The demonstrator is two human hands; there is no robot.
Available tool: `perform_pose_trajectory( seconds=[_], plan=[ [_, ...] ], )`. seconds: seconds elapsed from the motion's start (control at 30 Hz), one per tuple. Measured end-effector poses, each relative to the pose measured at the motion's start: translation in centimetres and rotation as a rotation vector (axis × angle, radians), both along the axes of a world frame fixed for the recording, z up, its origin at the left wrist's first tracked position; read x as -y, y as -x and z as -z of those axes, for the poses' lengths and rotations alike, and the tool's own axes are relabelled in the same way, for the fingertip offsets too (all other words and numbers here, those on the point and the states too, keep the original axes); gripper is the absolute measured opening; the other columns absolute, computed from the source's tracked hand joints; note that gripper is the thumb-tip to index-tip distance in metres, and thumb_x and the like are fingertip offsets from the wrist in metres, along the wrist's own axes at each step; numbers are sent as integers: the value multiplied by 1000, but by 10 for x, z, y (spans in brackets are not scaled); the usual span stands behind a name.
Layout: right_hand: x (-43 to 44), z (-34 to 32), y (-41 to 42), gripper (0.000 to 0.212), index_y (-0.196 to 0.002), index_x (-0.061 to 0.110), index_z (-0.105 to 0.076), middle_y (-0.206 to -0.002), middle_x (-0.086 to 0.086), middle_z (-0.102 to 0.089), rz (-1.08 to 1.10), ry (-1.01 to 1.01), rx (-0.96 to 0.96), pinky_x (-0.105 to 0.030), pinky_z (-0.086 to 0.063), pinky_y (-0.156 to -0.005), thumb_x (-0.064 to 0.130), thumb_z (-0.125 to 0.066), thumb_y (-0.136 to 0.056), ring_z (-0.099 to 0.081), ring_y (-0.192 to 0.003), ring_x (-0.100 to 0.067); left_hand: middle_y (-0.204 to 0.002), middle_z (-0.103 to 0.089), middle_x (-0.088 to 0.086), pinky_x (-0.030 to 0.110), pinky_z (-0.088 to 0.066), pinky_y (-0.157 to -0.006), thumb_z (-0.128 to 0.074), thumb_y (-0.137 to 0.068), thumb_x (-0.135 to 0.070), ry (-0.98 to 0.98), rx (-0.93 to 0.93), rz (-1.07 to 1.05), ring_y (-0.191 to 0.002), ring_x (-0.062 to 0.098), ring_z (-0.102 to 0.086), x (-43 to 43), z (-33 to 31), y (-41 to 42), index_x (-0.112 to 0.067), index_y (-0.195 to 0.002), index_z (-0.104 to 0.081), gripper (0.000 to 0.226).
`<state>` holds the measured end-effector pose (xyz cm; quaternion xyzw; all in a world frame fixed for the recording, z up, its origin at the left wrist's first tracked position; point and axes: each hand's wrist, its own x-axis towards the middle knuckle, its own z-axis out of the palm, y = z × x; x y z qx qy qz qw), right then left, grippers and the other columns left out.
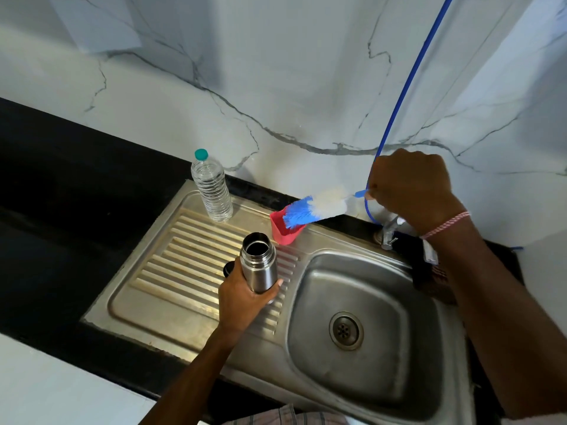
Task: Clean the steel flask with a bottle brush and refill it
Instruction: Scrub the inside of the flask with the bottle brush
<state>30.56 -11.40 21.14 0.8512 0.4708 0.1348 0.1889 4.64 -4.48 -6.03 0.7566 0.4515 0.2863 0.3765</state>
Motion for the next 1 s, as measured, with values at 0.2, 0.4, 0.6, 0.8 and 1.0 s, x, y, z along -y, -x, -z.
perform_pose_trajectory(
  seconds=[0.2,0.4,0.6,0.8,1.0],
  plan=[
    [33,-11,-3,22,-99,29,-77,-97,-5,-68,140,-73,-136,-36,-47,-75,48,-71,-91,-68,-90,-32,-117,-74,5,33,-59,-85,-94,-59,-54,-19,-14,0,-96,21,-72,3,-1,-2,-16,-130,-58,88],
    [24,14,-4,23,-100,27,-76,-96,-4,-68,172,-64,-190,-31,-41,-71,46,-71,-90,-67,-89,-30,-115,-73,0,37,-61,-85,-76,-57,-77,1,12,-12,-96,18,-72,4,-6,-2,-20,-128,-58,93],
    [-8,50,8,9,-99,18,-71,-90,-7,-69,32,-27,-81,-31,-45,-64,22,-64,-94,-71,-82,-30,-118,-73,0,33,-60,-86,-72,-57,-81,15,12,2,-98,18,-72,6,-10,-2,-20,-131,-57,97],
    [-42,57,25,12,-102,14,-67,-87,-4,-59,-48,82,-101,-34,-37,-70,9,-57,-96,-69,-92,-30,-117,-74,1,26,-58,-83,-74,-59,-78,8,8,22,-95,15,-72,5,-12,-2,-17,-131,-59,95],
    [-50,71,33,17,-107,16,-67,-96,-4,-66,-99,136,-110,-32,-35,-70,8,-61,-93,-68,-94,-27,-113,-75,3,36,-63,-80,-80,-59,-72,11,3,10,-91,17,-74,3,-11,-1,-13,-127,-61,92]
  ],
)
